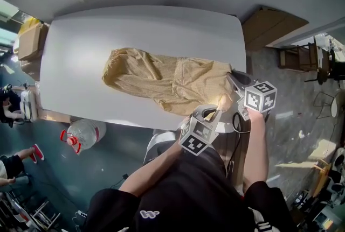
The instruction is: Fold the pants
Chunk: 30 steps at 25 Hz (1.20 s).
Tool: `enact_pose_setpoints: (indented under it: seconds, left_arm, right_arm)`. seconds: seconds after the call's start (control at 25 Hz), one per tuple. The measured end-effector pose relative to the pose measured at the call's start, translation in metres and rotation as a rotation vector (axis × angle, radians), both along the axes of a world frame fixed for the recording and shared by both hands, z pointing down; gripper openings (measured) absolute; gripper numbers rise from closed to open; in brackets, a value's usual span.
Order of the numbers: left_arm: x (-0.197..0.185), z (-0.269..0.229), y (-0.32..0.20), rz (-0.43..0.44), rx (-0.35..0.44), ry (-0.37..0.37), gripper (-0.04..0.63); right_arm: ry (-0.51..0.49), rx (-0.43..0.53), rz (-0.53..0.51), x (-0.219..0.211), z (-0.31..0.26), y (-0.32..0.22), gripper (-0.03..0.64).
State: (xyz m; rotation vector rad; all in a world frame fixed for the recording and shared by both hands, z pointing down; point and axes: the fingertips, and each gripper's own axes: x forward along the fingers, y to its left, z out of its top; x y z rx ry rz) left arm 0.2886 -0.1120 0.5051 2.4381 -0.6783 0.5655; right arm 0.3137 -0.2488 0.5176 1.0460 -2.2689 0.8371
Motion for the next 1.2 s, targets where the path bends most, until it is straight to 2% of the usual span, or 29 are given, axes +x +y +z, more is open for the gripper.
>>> enact_pose_setpoints:
  seconds: [0.24, 0.44, 0.72, 0.96, 1.2]
  left_arm:
    - [-0.065, -0.034, -0.026, -0.148, 0.102, 0.014, 0.021]
    - [-0.123, -0.039, -0.041, -0.262, 0.094, 0.061, 0.021]
    - [-0.231, -0.043, -0.059, -0.319, 0.101, 0.093, 0.021]
    - [-0.334, -0.027, -0.075, -0.407, 0.078, 0.069, 0.021]
    - [-0.398, 0.008, -0.077, -0.465, 0.014, -0.01, 0.021]
  right_arm:
    - [-0.048, 0.017, -0.07, -0.059, -0.047, -0.018, 0.036]
    - [-0.029, 0.023, -0.1, -0.124, -0.064, -0.037, 0.035]
    - [-0.026, 0.015, -0.13, -0.238, -0.066, -0.054, 0.035]
    - [-0.017, -0.026, -0.157, -0.336, -0.038, -0.063, 0.035]
    - [-0.004, -0.077, -0.178, -0.401, 0.004, -0.068, 0.035]
